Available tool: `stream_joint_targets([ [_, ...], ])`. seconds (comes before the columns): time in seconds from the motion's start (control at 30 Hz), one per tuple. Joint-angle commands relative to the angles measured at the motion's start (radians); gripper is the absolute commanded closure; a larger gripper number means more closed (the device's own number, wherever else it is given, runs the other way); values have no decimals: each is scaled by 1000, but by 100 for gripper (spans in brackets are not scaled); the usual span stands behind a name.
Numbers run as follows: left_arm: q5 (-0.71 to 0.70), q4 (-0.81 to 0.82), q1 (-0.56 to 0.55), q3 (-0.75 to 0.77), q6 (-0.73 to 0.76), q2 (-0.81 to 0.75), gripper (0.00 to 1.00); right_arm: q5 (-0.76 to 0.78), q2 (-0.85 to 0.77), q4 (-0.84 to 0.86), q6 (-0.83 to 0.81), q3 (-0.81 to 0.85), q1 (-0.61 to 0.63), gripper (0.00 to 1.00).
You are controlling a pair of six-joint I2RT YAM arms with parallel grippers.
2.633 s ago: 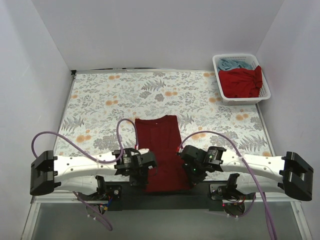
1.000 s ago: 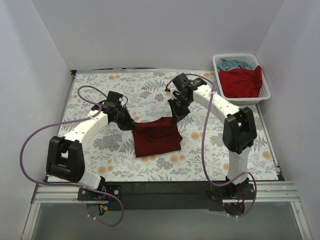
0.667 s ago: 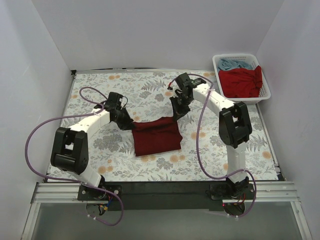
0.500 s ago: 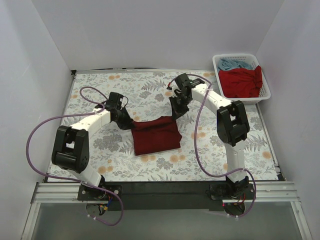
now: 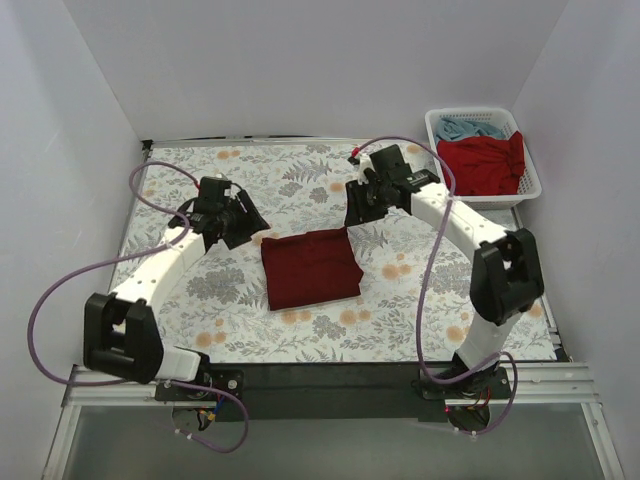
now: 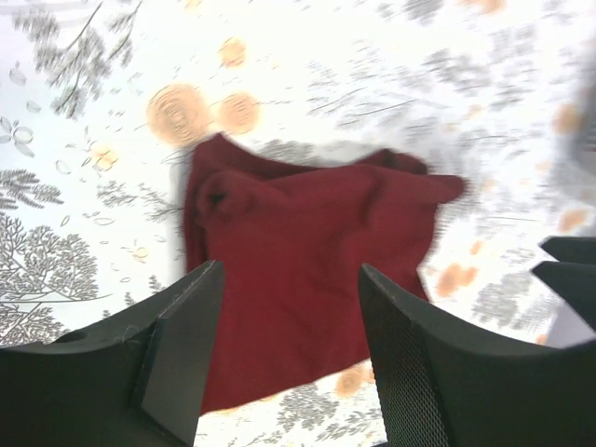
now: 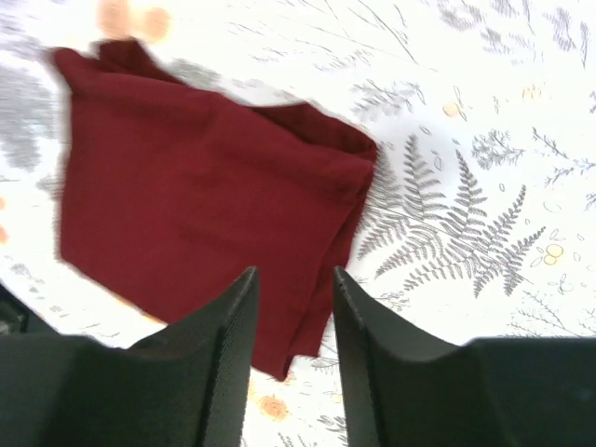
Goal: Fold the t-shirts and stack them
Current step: Fold the tshirt
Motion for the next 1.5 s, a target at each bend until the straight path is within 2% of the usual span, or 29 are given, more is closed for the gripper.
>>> stream_joint_targets([
  [0.0, 48, 46, -7, -28, 23, -139, 42, -152, -127, 271, 21, -149, -3, 52],
  [0.13, 159, 189, -56, -158, -2, -201, 49, -383, -151, 484, 107, -283, 0, 49],
  [0.2, 194, 264, -56, -199, -19, -176, 57, -462, -132, 625, 145, -320, 0, 48],
  [0.3, 211, 338, -56, -237, -43, -106, 67, -515, -74, 734, 213, -360, -2, 48],
  [0.4, 157, 431, -38, -228, -78, -9, 77, -518, 9, 784, 235, -325, -5, 49],
  [0.47, 159, 477, 5, -223, -110, 37, 81, -515, 78, 819, 248, -296, -19, 49],
  [0.6, 168, 562, 72, -184, -141, 184, 83, -524, 205, 897, 294, -256, -63, 50],
  [0.73, 166, 568, 114, -148, -163, 313, 85, -523, 317, 945, 325, -210, -114, 51],
  [0.9, 147, 573, 119, -145, -164, 375, 85, -503, 311, 972, 339, -213, -143, 52],
  [1.07, 131, 539, 122, -133, -141, 291, 79, -503, 213, 997, 363, -288, -146, 52],
  [1.23, 122, 475, 105, -136, -131, 84, 65, -546, 46, 1101, 438, -418, -138, 52],
  [1.47, 134, 447, -38, -289, -229, -156, 64, -566, -112, 1253, 561, -702, -68, 51],
])
